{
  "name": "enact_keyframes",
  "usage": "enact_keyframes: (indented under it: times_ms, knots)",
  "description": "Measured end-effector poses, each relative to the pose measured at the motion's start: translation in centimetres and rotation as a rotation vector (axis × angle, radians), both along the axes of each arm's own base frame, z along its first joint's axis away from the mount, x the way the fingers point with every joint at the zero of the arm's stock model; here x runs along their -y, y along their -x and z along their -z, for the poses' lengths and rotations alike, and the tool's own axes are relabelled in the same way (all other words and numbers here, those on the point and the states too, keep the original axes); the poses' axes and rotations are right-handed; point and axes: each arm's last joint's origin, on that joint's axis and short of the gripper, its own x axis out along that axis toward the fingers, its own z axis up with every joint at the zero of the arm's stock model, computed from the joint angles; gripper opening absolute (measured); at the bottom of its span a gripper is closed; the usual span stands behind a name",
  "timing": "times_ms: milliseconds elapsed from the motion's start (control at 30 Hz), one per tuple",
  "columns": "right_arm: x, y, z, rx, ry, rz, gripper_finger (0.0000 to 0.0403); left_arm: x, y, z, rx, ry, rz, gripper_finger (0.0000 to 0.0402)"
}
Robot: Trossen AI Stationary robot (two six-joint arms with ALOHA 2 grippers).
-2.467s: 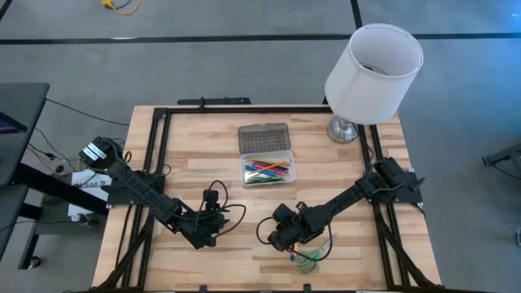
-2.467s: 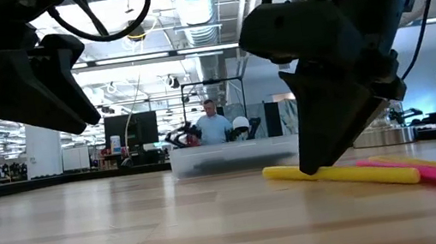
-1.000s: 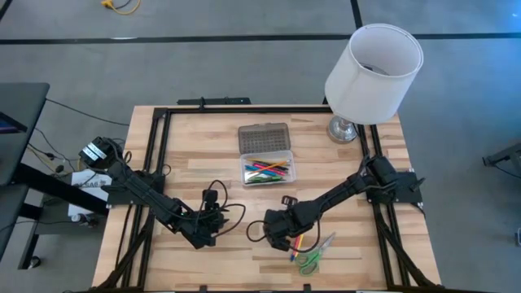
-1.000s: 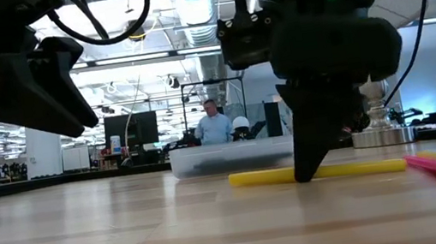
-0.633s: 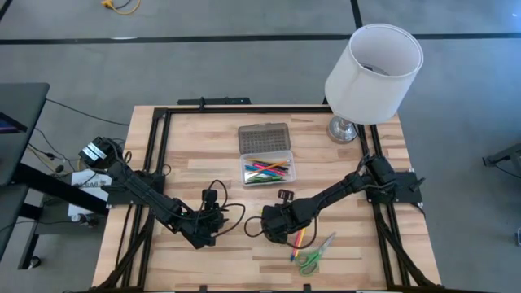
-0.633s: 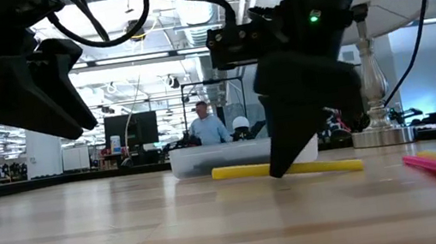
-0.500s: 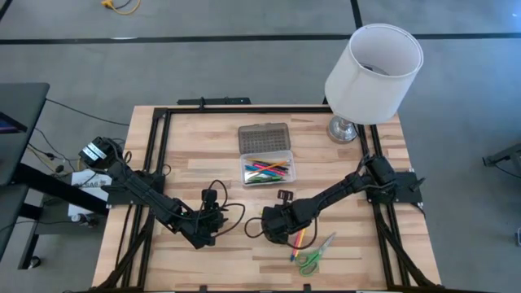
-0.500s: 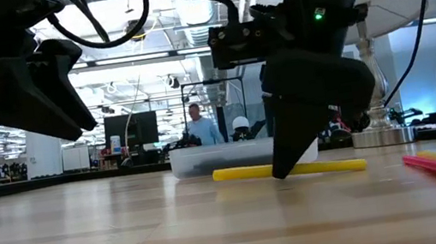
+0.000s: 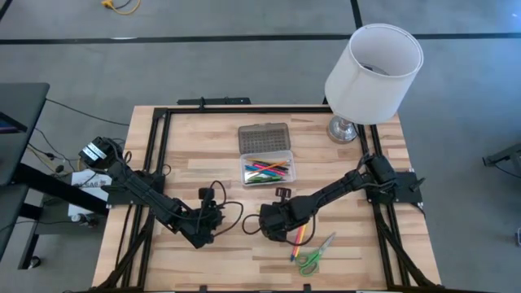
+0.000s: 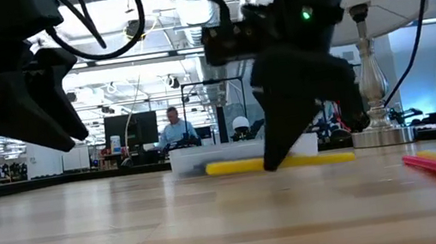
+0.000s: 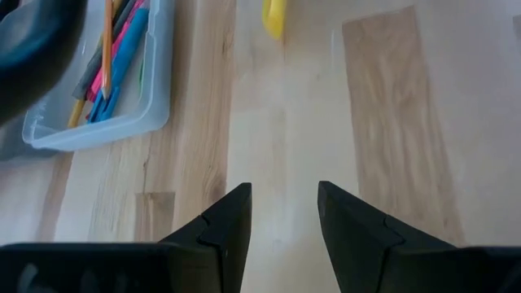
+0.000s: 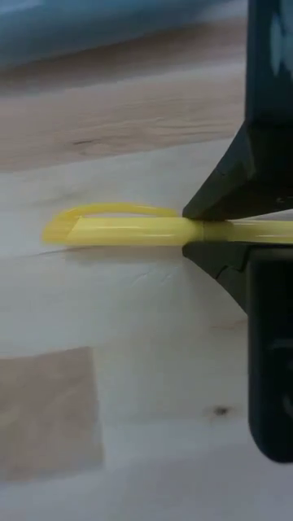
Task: Pick & place school supplies into a supply box
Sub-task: Put the left yellow pen into the gray supply box
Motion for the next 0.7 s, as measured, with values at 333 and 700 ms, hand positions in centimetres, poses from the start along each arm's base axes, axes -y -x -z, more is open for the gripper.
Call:
enact_keyframes:
  times_ms: [333,700]
  knots:
    - [0.0,-1.0,-4.3,-0.011,0.147,-0.018,0.0019,-0.3,0.3,0.2,-0.027,0.001,-0.037,0.0138]
    - [4.9,-2.5,-5.4,-0.026,0.296,0.038,0.0027,-0.3,0.3,0.2,-0.027,0.001,-0.037,0.0138]
